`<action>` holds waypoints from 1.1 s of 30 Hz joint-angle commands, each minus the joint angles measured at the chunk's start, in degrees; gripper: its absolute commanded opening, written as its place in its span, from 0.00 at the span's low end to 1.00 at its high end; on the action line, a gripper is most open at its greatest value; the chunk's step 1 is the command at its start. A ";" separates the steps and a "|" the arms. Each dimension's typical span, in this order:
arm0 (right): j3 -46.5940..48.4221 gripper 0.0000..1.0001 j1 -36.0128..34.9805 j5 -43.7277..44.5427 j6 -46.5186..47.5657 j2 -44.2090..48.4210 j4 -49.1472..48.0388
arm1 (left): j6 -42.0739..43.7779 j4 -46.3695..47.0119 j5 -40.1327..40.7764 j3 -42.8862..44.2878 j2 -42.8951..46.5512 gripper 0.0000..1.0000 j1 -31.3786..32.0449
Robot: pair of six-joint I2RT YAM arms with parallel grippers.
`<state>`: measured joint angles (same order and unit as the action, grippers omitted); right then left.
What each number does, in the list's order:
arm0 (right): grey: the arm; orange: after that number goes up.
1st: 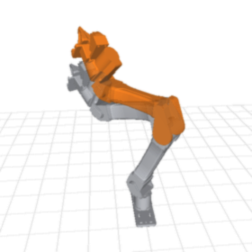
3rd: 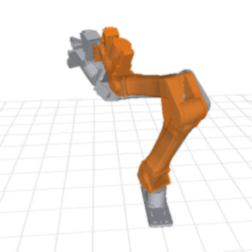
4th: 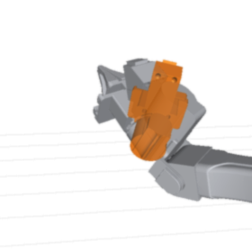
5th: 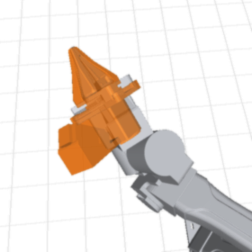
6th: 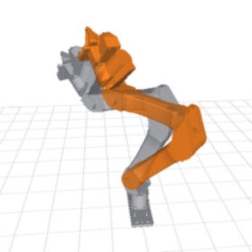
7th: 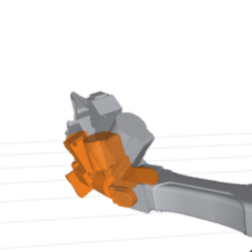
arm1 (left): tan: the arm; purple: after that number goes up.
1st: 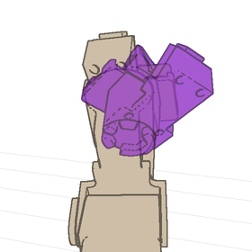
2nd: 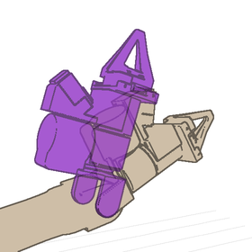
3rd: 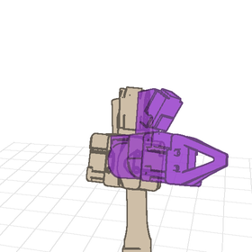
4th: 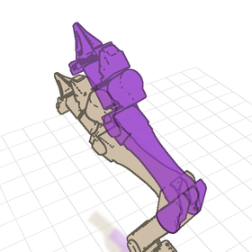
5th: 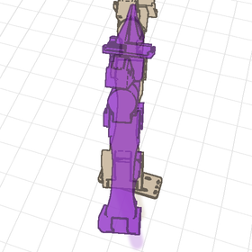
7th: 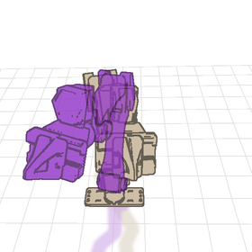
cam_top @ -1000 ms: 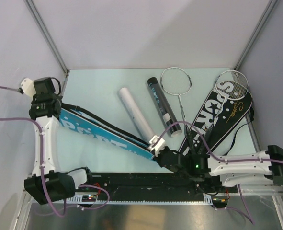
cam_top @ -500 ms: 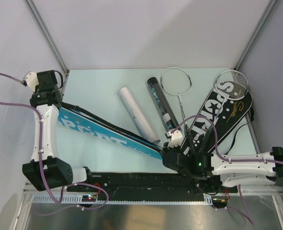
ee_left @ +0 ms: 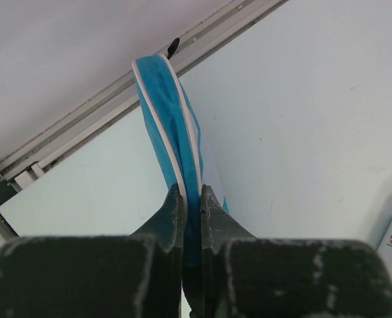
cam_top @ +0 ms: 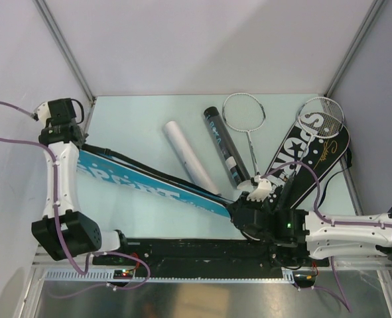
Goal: Pack up the badminton gear
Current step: Zip the racket bag at the center of the board.
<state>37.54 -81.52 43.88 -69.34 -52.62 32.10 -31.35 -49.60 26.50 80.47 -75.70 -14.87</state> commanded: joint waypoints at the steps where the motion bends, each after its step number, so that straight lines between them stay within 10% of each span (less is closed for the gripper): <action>1: -2.45 0.00 -0.20 12.90 0.54 2.62 25.16 | 5.07 16.00 7.34 6.96 -0.33 0.00 -8.38; 11: -4.97 0.00 -5.74 29.70 39.66 10.41 3.94 | 10.21 16.07 1.42 11.02 -1.89 0.00 -10.52; 16: -10.24 0.00 4.47 19.93 61.76 17.39 -13.77 | 9.98 16.12 0.23 11.60 -2.53 0.00 -11.10; 21: -10.79 0.00 10.74 17.54 61.42 25.17 -11.90 | 8.56 16.10 1.34 11.90 -2.79 0.00 -12.54; 33: -7.61 0.00 6.28 -14.79 76.04 16.19 -26.08 | 6.23 16.51 -9.65 11.93 1.85 0.00 -12.78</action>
<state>26.87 -72.93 34.92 -3.38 -33.43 9.26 -27.42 -46.44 14.22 87.46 -78.50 -25.19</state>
